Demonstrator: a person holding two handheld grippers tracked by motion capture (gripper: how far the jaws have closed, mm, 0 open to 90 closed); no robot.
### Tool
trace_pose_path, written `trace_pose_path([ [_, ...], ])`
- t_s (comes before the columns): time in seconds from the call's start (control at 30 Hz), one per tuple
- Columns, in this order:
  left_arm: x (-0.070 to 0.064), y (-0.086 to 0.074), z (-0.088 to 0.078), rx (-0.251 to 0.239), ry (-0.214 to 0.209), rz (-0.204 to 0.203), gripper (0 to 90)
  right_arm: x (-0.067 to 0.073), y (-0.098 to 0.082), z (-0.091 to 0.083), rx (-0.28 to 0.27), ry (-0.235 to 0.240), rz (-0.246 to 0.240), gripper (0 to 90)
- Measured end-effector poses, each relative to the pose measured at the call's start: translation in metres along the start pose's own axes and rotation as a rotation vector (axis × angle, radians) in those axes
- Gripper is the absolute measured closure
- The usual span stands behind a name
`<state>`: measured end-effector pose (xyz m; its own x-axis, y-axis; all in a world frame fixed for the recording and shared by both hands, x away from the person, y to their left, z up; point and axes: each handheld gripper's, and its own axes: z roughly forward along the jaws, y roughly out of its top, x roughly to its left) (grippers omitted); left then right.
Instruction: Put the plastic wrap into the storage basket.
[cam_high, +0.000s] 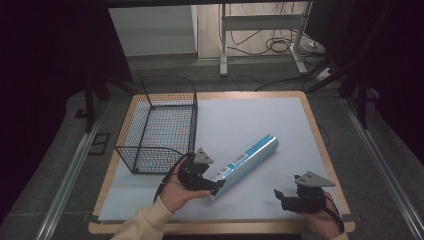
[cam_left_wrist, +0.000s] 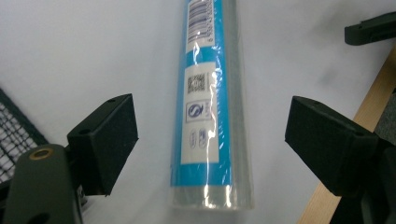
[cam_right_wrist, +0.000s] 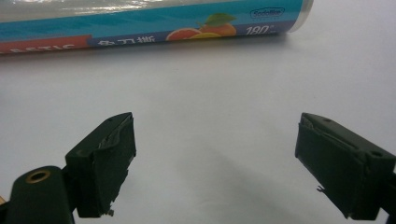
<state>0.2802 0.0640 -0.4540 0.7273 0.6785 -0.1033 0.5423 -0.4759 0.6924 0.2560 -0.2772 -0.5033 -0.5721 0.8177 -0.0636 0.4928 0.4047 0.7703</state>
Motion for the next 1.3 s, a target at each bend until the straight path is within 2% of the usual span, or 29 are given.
trace_pose_path([
  [0.23,-0.002,0.015,0.008,0.013,-0.008,0.001,15.6,0.000,0.000,0.000,0.003,0.000,-0.004,12.7],
  [0.43,-0.005,0.026,0.017,0.029,-0.008,0.017,15.5,0.001,0.000,0.000,0.003,0.000,-0.004,12.7],
  [0.87,-0.004,0.039,0.033,0.068,0.005,0.010,14.0,0.001,0.000,0.001,0.011,-0.003,-0.013,12.8],
  [1.3,-0.005,0.055,0.051,0.118,0.012,0.039,13.7,0.001,0.000,0.000,0.009,0.004,-0.009,12.8],
])
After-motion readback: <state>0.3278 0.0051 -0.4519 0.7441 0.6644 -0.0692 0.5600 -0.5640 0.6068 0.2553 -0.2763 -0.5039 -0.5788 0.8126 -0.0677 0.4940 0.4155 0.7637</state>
